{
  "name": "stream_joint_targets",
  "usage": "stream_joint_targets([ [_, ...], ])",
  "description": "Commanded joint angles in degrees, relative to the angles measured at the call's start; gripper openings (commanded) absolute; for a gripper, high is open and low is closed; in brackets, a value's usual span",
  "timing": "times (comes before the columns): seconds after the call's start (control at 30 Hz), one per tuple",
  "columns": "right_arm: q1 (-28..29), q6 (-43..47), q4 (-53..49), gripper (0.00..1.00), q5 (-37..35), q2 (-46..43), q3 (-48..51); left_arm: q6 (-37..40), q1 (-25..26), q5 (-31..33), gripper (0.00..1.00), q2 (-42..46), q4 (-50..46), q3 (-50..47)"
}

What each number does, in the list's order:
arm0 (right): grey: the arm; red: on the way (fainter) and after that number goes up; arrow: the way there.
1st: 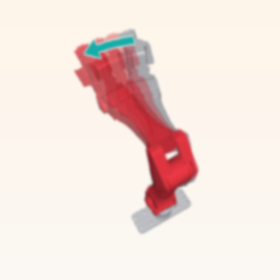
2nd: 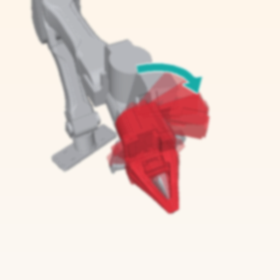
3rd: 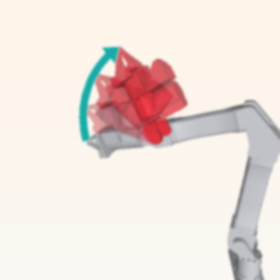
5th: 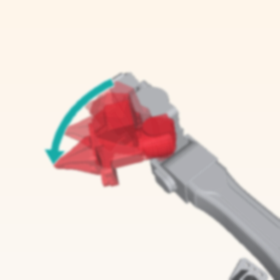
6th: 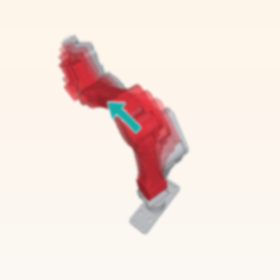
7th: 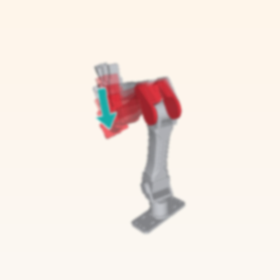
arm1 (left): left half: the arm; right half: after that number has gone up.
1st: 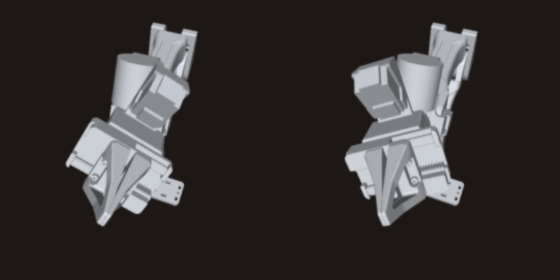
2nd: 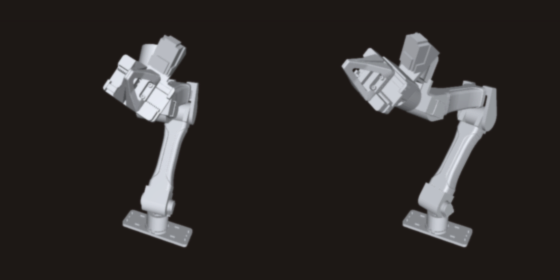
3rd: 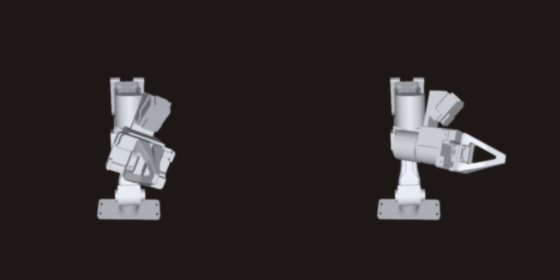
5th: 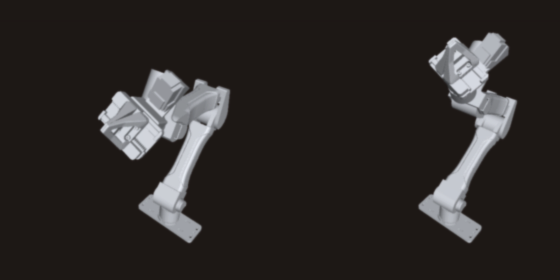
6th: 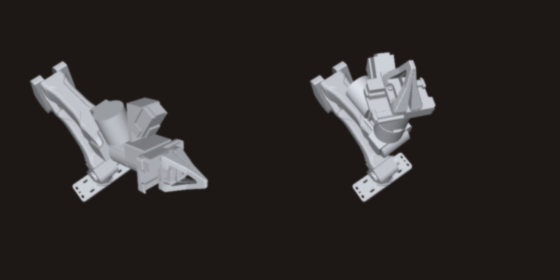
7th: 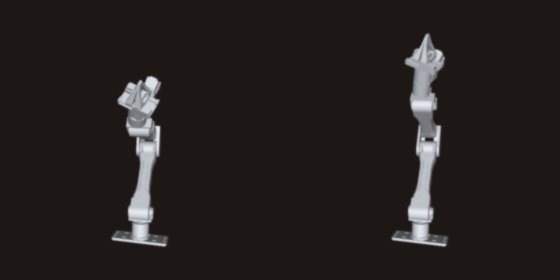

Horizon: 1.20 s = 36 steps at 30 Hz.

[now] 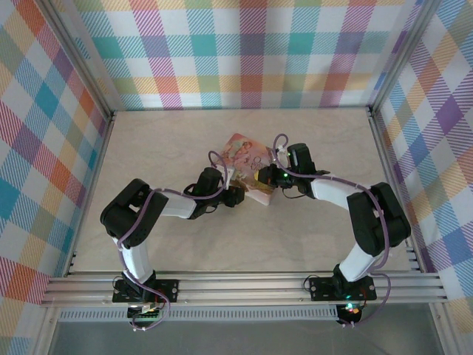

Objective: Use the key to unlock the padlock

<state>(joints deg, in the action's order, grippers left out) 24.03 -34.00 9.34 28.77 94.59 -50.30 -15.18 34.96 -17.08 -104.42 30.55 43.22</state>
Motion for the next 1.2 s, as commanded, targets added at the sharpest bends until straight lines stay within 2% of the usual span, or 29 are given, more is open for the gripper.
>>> stream_joint_targets([
  [0.0,0.58,1.67,-4.28,0.01,-1.52,-2.44,0.46,-2.49,1.05,-1.41,0.28,2.84,0.69,1.53],
  [0.2,0.58,6.30,-6.42,0.00,-6.68,-9.08,1.04,-9.44,1.77,-3.47,0.27,6.62,-4.27,1.48],
  [0.4,1.73,11.11,-5.50,0.01,-12.22,-18.06,7.42,-16.98,1.78,-7.32,0.22,9.53,-10.39,2.58],
  [0.57,6.15,15.91,-3.46,0.01,-18.96,-26.06,14.09,-19.90,1.76,-8.69,0.19,12.01,-18.12,5.72],
  [0.73,9.59,17.25,0.73,0.01,-22.38,-31.55,20.39,-22.69,1.73,-9.28,0.16,13.14,-24.70,8.91],
  [0.9,13.66,18.75,6.14,0.01,-25.29,-33.24,25.58,-26.74,1.78,-11.63,0.15,13.37,-25.89,10.50],
  [1.17,16.72,19.91,12.28,0.01,-27.72,-30.24,28.51,-30.45,1.76,-12.95,0.13,13.33,-28.04,12.23],
])
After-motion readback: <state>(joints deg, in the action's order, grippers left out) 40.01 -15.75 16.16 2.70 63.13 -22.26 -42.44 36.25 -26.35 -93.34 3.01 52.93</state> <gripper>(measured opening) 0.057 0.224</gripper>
